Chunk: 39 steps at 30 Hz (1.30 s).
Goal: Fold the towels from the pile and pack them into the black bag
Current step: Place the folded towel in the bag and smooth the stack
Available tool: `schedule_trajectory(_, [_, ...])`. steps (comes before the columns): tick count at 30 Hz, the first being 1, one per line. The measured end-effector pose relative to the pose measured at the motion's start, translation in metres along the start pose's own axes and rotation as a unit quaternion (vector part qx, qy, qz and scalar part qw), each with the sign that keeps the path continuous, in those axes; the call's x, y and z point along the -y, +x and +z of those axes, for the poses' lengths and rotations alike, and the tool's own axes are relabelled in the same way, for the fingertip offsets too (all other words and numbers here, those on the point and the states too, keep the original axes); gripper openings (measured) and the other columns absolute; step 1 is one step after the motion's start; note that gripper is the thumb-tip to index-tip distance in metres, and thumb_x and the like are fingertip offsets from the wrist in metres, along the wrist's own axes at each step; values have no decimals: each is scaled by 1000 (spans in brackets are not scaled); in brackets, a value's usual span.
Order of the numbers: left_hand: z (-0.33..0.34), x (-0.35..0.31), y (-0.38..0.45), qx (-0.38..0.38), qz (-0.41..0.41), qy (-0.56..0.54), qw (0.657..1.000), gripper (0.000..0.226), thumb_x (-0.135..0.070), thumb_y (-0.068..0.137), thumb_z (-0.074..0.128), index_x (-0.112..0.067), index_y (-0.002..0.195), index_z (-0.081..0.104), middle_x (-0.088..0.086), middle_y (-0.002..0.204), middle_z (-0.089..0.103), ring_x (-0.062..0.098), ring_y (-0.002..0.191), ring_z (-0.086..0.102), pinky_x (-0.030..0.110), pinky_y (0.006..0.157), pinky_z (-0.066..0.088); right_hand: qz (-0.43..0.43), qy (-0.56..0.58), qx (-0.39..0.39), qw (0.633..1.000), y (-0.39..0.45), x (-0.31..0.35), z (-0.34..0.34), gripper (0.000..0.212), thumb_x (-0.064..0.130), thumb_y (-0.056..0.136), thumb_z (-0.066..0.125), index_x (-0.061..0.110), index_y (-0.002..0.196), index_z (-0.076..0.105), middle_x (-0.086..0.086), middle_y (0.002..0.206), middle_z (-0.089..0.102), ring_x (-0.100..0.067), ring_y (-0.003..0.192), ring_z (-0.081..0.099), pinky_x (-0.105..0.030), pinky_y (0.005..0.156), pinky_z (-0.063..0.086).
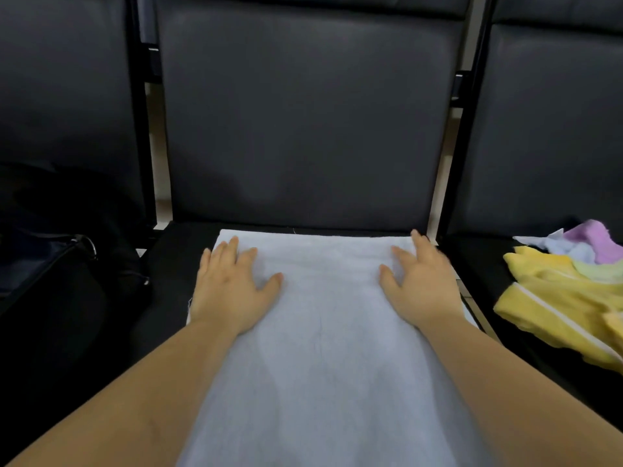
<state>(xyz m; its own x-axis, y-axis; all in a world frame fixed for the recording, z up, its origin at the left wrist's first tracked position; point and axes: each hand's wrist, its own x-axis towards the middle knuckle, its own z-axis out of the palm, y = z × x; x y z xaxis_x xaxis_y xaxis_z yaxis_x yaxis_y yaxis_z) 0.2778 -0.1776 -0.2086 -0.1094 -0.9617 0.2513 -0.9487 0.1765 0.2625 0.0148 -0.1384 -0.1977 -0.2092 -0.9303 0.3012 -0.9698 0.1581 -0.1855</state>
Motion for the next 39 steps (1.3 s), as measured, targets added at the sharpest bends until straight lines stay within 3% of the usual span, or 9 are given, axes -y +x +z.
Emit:
schedule_trajectory(3, [-1,-4,1,-172,43,-22,984,25,-39,84,56,-14,84,57,4,84,56,26,79,54,34,74,35,-16,-22,-81,996,2,3,1,37,38,93,41,11,110,60,-8,97,59,-25,80,56,-31,67,40])
schedule_trajectory(5, [-6,-6,-1,-92,10,-30,995,27,-36,91,51,-17,73,46,-3,70,48,20,67,48,30,67,30,21,12,8,1000,2,2,-2,31,41,96,40,17,113,50,1,90,55,-19,74,51,-30,61,34])
schedule_trajectory(9, [-14,1,-7,27,21,-27,999,27,-47,93,45,-20,86,49,-6,85,54,18,88,53,29,78,33,27,97,74,992,-9,-2,-12,29,33,91,51,15,112,43,3,89,48,-20,81,48,-30,66,33])
schedule_trajectory(13, [-42,-1,-27,204,25,20,979,55,-55,97,33,-21,140,40,0,145,39,18,137,32,35,114,15,55,103,147,982,-25,0,-39,20,34,92,47,14,95,49,-2,101,51,-21,91,48,-32,74,35])
schedule_trajectory(16, [-65,-1,-61,261,55,102,958,74,-58,97,27,-18,154,3,-2,161,-8,16,148,-3,38,117,-8,53,102,253,961,-52,8,-64,37,40,96,45,16,123,52,-7,132,48,-22,119,44,-33,97,37])
schedule_trajectory(20, [-85,1,-107,237,-5,104,966,79,-53,96,36,-14,153,-3,3,159,-17,20,148,0,40,120,3,35,50,261,963,-95,4,-82,68,40,90,55,27,149,24,-4,161,2,-22,148,6,-37,118,15])
schedule_trajectory(25, [-112,1,-152,208,-125,35,970,68,-41,86,58,-13,142,32,11,148,22,30,126,40,36,99,39,163,124,240,949,-134,-14,-97,77,27,83,61,18,149,22,-12,150,22,-33,136,30,-45,106,39])
schedule_trajectory(32, [-140,15,-184,296,-233,-19,926,90,-42,76,76,-2,142,29,17,144,29,30,126,42,34,99,40,292,138,222,920,-171,-31,-117,78,24,79,70,-3,137,25,-17,129,44,-30,117,49,-36,92,47])
schedule_trajectory(39, [-152,10,-205,340,-181,15,923,59,-36,85,70,0,127,49,10,130,52,25,118,52,27,94,42,286,154,312,893,-198,-43,-140,24,21,85,70,3,80,55,-11,79,57,-21,63,49,-27,54,40])
